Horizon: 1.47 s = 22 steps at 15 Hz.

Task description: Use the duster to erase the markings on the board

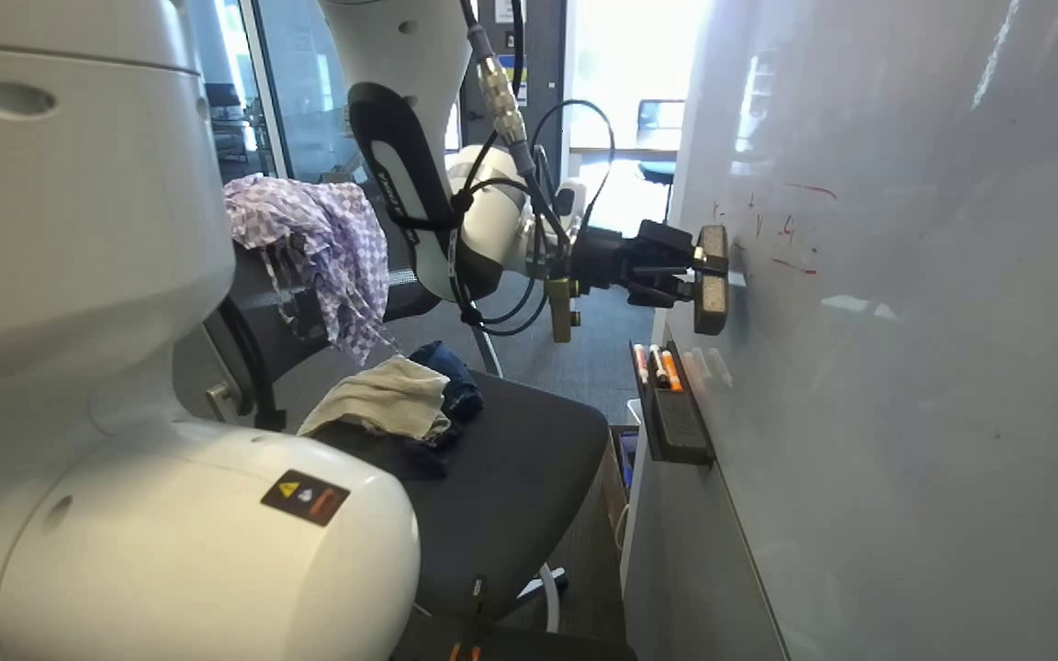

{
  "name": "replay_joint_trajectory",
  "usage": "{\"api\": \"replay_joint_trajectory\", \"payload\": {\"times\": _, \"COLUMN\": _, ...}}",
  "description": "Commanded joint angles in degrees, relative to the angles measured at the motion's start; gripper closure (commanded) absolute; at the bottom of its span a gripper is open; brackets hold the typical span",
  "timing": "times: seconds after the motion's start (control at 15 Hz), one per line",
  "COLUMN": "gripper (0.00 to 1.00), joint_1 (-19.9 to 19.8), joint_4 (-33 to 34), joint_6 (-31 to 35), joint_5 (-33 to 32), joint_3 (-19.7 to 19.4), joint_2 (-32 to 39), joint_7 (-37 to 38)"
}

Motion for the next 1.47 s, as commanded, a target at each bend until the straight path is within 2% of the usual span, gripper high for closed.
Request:
{"api": "replay_joint_trajectory", "payload": {"times": 0.0, "gripper": 0.69, "joint_1": 0.5, "joint_4": 5.2, "joint_6": 1.2, "joint_5": 0.4, "joint_3": 1.0, "joint_2": 1.1, "joint_7": -1.3}}
{"api": "replay_joint_trajectory", "payload": {"times": 0.27, "gripper": 0.69, "joint_1": 1.4, "joint_4": 11.8, "joint_6": 0.8, "joint_5": 0.2, "joint_3": 2.1, "joint_2": 5.1, "joint_7": -2.9}}
{"api": "replay_joint_trajectory", "payload": {"times": 0.6, "gripper": 0.69, "joint_1": 1.5, "joint_4": 22.2, "joint_6": -6.5, "joint_5": 1.3, "joint_3": 1.5, "joint_2": 14.7, "joint_7": -3.1}}
{"api": "replay_joint_trajectory", "payload": {"times": 0.93, "gripper": 0.69, "joint_1": 1.2, "joint_4": 29.1, "joint_6": -12.1, "joint_5": 0.3, "joint_3": 0.8, "joint_2": 22.7, "joint_7": -3.1}}
{"api": "replay_joint_trajectory", "payload": {"times": 1.4, "gripper": 0.69, "joint_1": 0.0, "joint_4": 33.3, "joint_6": -8.6, "joint_5": 3.1, "joint_3": 1.6, "joint_2": 23.5, "joint_7": -5.0}}
